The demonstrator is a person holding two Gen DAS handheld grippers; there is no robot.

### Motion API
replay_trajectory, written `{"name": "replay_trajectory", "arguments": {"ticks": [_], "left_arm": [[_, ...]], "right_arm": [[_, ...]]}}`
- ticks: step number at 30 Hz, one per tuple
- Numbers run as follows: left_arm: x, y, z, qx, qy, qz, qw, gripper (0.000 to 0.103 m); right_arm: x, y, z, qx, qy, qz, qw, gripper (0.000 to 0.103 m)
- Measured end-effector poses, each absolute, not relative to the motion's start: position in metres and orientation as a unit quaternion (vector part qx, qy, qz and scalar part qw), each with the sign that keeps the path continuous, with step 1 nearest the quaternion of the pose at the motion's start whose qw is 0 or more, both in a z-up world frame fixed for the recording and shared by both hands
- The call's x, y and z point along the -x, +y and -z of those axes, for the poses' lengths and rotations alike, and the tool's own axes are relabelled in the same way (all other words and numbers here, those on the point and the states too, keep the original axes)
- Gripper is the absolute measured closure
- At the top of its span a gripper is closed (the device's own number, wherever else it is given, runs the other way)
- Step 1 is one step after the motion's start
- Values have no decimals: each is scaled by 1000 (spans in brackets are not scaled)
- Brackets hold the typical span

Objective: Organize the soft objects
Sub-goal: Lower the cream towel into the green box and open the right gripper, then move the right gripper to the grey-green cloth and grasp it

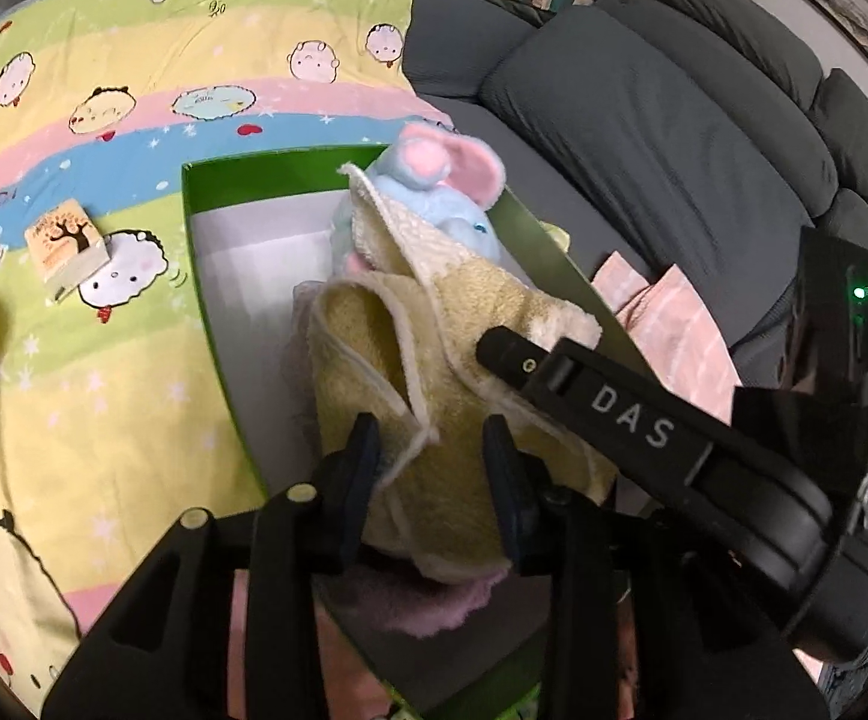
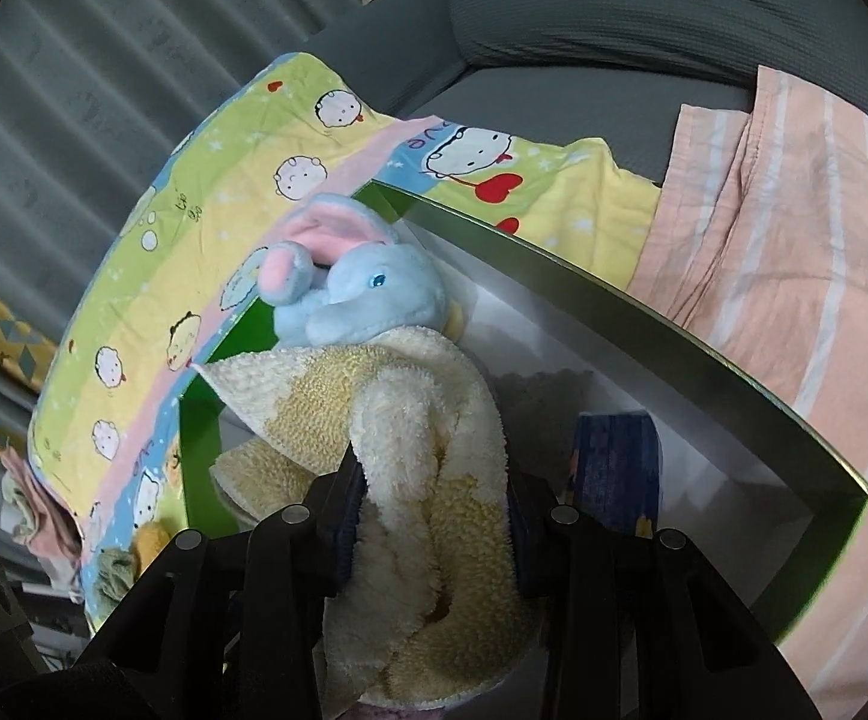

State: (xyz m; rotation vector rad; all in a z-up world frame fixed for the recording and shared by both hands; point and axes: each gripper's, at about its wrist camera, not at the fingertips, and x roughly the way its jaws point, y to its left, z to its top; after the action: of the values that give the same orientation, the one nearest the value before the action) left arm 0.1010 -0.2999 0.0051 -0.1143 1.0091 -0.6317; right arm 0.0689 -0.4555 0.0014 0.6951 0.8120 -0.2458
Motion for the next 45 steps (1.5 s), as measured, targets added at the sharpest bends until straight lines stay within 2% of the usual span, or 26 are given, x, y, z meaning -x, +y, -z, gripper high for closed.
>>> {"name": "replay_trajectory", "arguments": {"ticks": [4, 7, 9, 11, 14, 21, 23, 34, 39, 45], "left_arm": [[-85, -291, -20, 36, 451, 287, 844, 47], [-75, -282, -29, 31, 437, 285, 852, 32], [-68, -274, -35, 33, 426, 290, 856, 28], [-62, -266, -40, 38, 418, 292, 860, 22], [-56, -254, -43, 52, 418, 296, 857, 21], [-42, -212, -44, 76, 404, 267, 872, 18], [-38, -194, -42, 82, 403, 249, 877, 12], [-26, -60, -16, 107, 397, 65, 909, 9], [-24, 6, 1, 179, 378, -3, 908, 9], [-25, 47, 15, 210, 387, -40, 897, 11]], "right_arm": [[-58, -450, -13, -320, 367, 120, 865, 48], [-47, -448, -23, -314, 351, 130, 873, 33], [-39, -447, -31, -309, 336, 139, 879, 23], [-34, -445, -37, -303, 324, 148, 884, 17], [-26, -442, -45, -289, 314, 166, 889, 11], [-15, -430, -59, -273, 292, 171, 901, 8], [-12, -425, -61, -268, 285, 175, 904, 6], [-14, -357, -79, -192, 280, 120, 933, 2], [-15, -310, -86, -151, 271, 87, 947, 2], [-33, -255, -70, -139, 309, 10, 941, 2]]}}
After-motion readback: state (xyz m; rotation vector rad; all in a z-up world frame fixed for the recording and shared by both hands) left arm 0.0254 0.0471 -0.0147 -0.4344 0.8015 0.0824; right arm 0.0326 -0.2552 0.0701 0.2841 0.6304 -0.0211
